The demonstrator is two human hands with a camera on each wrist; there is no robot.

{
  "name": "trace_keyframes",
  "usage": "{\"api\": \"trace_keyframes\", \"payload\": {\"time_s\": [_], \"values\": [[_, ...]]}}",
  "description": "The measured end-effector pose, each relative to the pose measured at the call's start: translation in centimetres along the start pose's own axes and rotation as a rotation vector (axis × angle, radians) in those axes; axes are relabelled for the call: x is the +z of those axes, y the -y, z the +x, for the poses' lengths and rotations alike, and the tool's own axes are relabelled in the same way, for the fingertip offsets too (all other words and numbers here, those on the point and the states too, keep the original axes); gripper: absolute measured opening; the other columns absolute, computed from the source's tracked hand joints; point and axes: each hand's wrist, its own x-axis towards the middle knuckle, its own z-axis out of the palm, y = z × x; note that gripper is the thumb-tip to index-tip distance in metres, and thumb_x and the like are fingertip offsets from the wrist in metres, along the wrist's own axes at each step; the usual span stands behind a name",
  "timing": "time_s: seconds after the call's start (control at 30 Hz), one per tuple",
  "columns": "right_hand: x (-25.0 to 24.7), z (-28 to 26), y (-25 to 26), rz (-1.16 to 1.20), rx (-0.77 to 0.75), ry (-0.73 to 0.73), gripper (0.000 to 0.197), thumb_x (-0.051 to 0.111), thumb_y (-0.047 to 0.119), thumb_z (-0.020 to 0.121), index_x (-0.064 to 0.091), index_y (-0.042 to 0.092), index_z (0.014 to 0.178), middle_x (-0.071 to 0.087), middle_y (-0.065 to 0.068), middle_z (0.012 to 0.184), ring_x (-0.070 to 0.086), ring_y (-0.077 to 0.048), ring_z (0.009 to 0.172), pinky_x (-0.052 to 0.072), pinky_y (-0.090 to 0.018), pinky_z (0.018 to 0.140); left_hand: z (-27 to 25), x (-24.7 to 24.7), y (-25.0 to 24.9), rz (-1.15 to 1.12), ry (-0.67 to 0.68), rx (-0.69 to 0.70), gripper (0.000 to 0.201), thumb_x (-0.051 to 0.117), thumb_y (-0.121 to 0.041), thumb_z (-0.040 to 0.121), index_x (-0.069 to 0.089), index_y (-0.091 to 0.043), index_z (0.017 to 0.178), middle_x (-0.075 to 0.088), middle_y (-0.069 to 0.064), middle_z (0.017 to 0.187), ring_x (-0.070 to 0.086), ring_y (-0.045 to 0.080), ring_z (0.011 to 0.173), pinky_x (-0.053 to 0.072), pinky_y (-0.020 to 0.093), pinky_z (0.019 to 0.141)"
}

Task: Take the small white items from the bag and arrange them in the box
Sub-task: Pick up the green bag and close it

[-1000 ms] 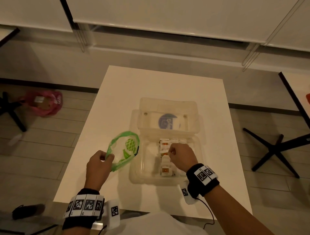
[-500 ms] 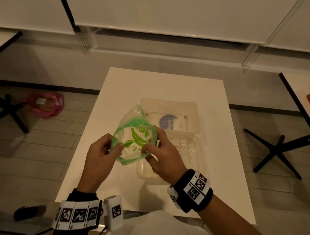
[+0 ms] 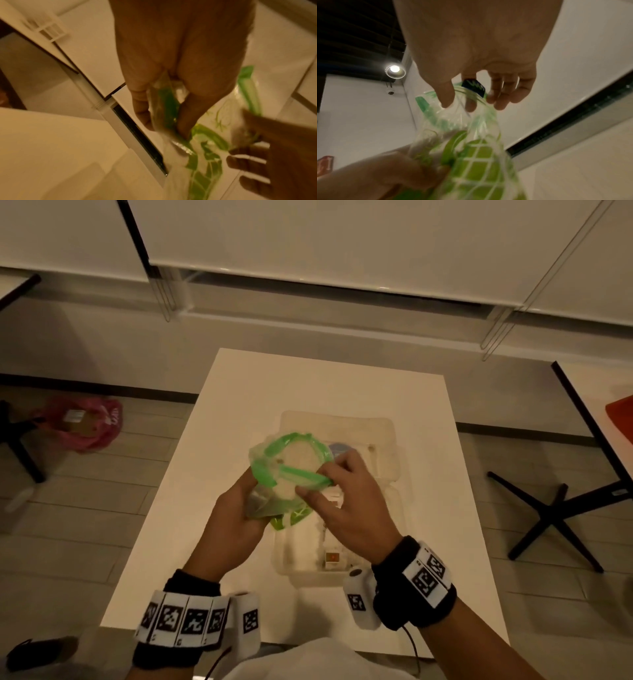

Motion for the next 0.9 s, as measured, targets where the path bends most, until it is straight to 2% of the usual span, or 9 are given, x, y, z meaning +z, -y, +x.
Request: {"api": "trace_keyframes", "payload": {"time_s": [0.07,0.13,0.3,0.43,0.53,0.6,0.67,0.77,0.9], "values": [[-1.0,0.7,-0.7,0.0,0.023,-0.172,0.02,0.069,0.036,0.085,0.061,0.018,0.084,0.045,0.004,0.1,0.051,-0.007,0.09,0.044,-0.018,0.076,-0.1,-0.1,-0.2,-0.002,0.096,-0.065,0.076,0.073,0.002,0.086,0.052,-0.064,0.115,0.067,0.0,0.103,0.069,0.02,0.097,0.056,0.044,0.093],[-2.0,1.1,-0.9,0.063,0.057,-0.264,0.009,0.07,0.023,0.087,0.064,0.018,0.088,0.048,0.005,0.106,0.052,0.0,0.098,0.044,-0.019,0.079,-0.3,-0.3,-0.7,-0.035,0.184,-0.114,0.084,0.07,0.001,0.088,0.044,-0.072,0.121,0.063,0.006,0.111,0.068,0.021,0.1,0.056,0.04,0.095],[-2.1,0.8,-1.1,0.213,-0.019,-0.019,0.031,0.07,0.031,0.09,0.061,0.025,0.119,0.053,-0.002,0.123,0.053,-0.006,0.117,0.047,-0.022,0.096,-0.8,-0.4,-1.7,-0.357,0.383,-0.222,0.095,0.064,0.012,0.088,0.033,-0.059,0.143,0.065,0.017,0.126,0.069,0.035,0.106,0.058,0.045,0.089],[-3.8,1.3,-1.1,0.64,0.169,-0.022,0.009,0.068,0.005,0.089,0.068,-0.004,0.09,0.066,-0.02,0.073,0.065,-0.021,0.056,0.054,-0.029,0.052,-1.2,-1.1,-1.4,-0.314,0.494,-0.272,0.093,0.06,0.017,0.087,0.034,-0.052,0.143,0.066,0.003,0.13,0.068,0.013,0.106,0.055,0.025,0.084],[-5.4,1.7,-0.6,0.61,0.244,0.118,0.019,0.064,0.008,0.092,0.065,-0.01,0.086,0.061,-0.011,0.058,0.06,-0.016,0.041,0.049,-0.025,0.039,-1.4,-1.9,-1.2,-0.351,0.554,-0.293,0.088,0.055,0.021,0.087,0.037,-0.043,0.144,0.059,-0.014,0.14,0.059,0.012,0.127,0.052,0.028,0.099],[-5.5,1.7,-0.3,0.542,0.216,0.149,0.018,0.065,0.019,0.093,0.067,0.001,0.094,0.069,-0.006,0.069,0.065,-0.016,0.052,0.051,-0.03,0.046,-1.3,-2.1,-1.4,-0.357,0.565,-0.298,0.087,0.054,0.022,0.087,0.039,-0.044,0.143,0.059,-0.019,0.139,0.057,0.008,0.128,0.051,0.026,0.099],[-5.4,1.4,-0.6,0.454,0.223,0.201,0.041,0.074,0.037,0.085,0.06,0.027,0.122,0.07,-0.003,0.111,0.069,-0.012,0.092,0.055,-0.031,0.07,-1.3,-2.2,-1.9,-0.357,0.57,-0.302,0.089,0.054,0.021,0.087,0.039,-0.049,0.14,0.061,-0.022,0.135,0.058,0.007,0.126,0.051,0.025,0.099],[-5.1,0.7,-1.0,0.536,0.318,0.449,0.099,0.085,0.042,0.069,0.024,0.059,0.145,0.033,0.004,0.157,0.038,-0.012,0.141,0.04,-0.04,0.112,-1.6,-2.1,-2.0,-0.428,0.596,-0.316,0.095,0.053,0.024,0.086,0.051,-0.06,0.132,0.059,-0.022,0.138,0.056,0.011,0.131,0.048,0.031,0.106],[-4.3,-0.1,-1.0,0.987,0.495,0.65,0.097,0.076,0.011,0.071,0.031,0.042,0.151,0.044,-0.028,0.145,0.06,-0.034,0.114,0.049,-0.043,0.095,-1.9,-1.9,-1.3,-0.542,0.594,-0.343,0.094,0.058,0.02,0.079,0.049,-0.05,0.14,0.042,-0.012,0.156,0.045,0.018,0.141,0.039,0.043,0.115]]}}
